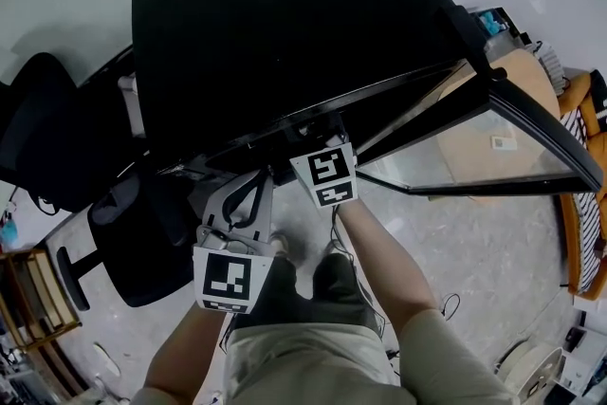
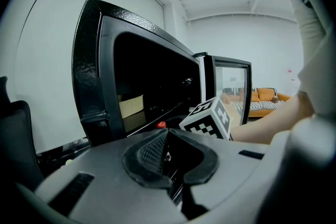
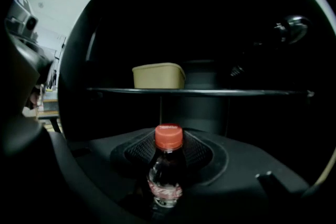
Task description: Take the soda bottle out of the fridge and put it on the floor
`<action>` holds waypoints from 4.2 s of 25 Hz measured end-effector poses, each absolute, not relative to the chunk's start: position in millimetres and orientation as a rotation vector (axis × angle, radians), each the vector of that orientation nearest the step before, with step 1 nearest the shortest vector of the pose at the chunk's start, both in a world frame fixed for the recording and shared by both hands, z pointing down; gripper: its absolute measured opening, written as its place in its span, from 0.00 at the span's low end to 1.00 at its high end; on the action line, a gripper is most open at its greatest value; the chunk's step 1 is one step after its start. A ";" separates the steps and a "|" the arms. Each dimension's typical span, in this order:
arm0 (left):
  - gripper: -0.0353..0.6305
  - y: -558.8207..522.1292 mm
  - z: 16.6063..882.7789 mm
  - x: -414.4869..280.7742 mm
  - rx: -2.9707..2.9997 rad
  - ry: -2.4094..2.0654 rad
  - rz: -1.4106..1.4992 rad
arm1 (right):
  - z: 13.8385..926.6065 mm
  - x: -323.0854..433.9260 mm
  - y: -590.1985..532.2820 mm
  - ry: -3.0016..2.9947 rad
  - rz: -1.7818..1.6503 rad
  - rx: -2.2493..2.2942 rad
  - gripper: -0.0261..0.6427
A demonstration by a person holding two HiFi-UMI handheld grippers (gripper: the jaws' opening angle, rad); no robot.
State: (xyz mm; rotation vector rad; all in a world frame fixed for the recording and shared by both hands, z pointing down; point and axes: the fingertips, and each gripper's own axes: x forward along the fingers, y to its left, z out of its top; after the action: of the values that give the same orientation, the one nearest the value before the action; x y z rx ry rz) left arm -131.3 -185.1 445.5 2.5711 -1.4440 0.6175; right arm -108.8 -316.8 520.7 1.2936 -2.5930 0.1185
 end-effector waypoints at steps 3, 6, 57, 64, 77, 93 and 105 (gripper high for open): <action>0.06 -180.5 440.4 -127.6 2.569 -1.431 0.626 | 522.9 -97.6 -297.8 -2.570 0.144 1.277 0.24; 0.06 -174.9 432.4 -123.1 2.569 -1.418 0.634 | 522.4 -84.4 -279.0 -2.543 0.173 1.263 0.24; 0.06 -136.5 316.7 0.1 2.765 -1.110 0.678 | 318.2 95.7 -119.9 -2.356 0.202 1.563 0.24; 0.06 -147.0 377.5 20.7 2.769 -1.019 0.717 | 385.0 114.6 -127.9 -2.314 0.243 1.649 0.24; 0.06 -155.9 560.1 32.9 2.747 -0.952 0.784 | 577.2 131.5 -122.4 -2.241 0.333 1.685 0.24; 0.06 -149.4 800.2 45.2 2.803 -0.820 0.787 | 829.6 135.7 -116.4 -2.233 0.417 1.683 0.24; 0.06 -155.9 948.2 42.3 2.781 -0.805 0.801 | 987.9 132.4 -136.5 -2.294 0.423 1.614 0.24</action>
State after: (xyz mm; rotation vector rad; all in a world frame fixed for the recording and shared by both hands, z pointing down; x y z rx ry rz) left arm 42.3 -155.9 948.2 2.7811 -0.8053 0.8012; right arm 132.4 -136.5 987.9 1.6144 -2.2935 0.4227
